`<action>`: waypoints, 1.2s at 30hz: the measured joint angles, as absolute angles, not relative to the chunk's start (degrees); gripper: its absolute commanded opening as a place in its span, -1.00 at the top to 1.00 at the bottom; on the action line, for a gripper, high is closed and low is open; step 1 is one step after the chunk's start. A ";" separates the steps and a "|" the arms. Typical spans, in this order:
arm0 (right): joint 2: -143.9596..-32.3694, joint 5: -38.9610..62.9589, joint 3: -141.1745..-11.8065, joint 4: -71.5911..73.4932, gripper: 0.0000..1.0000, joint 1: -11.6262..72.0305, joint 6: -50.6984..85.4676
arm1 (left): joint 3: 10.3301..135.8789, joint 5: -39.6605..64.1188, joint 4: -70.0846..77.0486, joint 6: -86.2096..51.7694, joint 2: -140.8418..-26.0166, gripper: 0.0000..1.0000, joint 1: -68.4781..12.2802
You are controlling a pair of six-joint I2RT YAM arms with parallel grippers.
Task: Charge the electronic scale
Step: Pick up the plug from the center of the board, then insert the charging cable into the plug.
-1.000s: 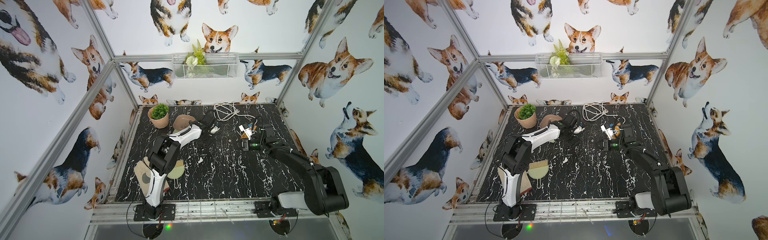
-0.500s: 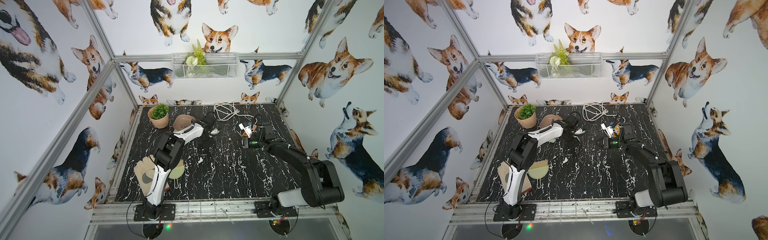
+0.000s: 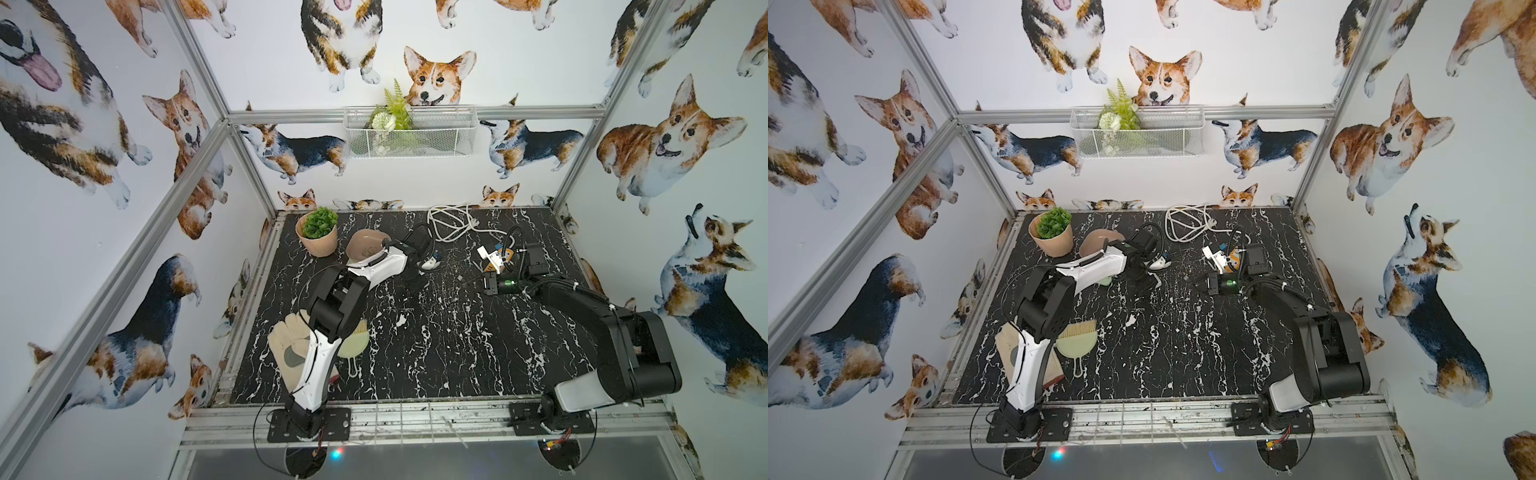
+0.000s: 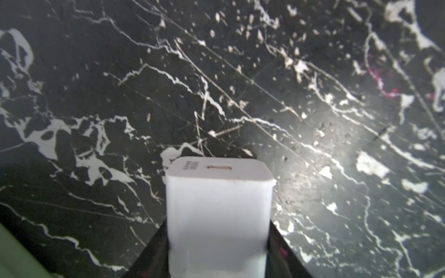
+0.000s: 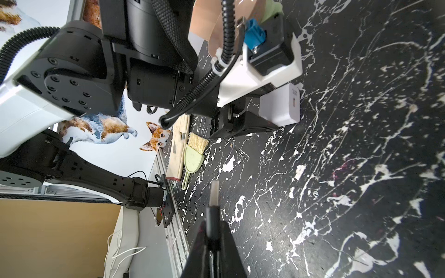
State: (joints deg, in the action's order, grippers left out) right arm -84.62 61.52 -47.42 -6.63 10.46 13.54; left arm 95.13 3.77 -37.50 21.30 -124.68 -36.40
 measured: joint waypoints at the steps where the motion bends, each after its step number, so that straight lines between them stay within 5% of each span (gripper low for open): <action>1: -84.62 61.65 -47.64 -7.03 1.00 10.44 13.26 | 93.89 4.36 -37.10 21.47 -123.59 0.36 -36.40; 4: -84.58 62.41 -48.49 -8.47 1.00 10.39 11.86 | 89.62 6.66 -35.48 22.28 -118.08 0.63 -36.40; 14: -85.76 64.90 -56.53 -13.61 1.00 11.60 8.54 | 64.64 12.23 -17.80 26.09 -90.32 0.57 -37.60; 20: -91.09 65.12 -68.20 -26.72 1.00 18.31 0.91 | 48.34 10.68 0.60 37.60 -78.72 0.90 -39.46; 36: -94.50 63.37 -75.42 -45.76 1.00 22.55 -10.00 | 47.99 5.37 7.25 51.92 -74.30 0.89 -39.51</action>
State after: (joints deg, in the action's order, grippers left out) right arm -94.50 63.37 -75.42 -45.76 22.55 -10.00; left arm 47.99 5.37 7.25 51.92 -74.30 -39.51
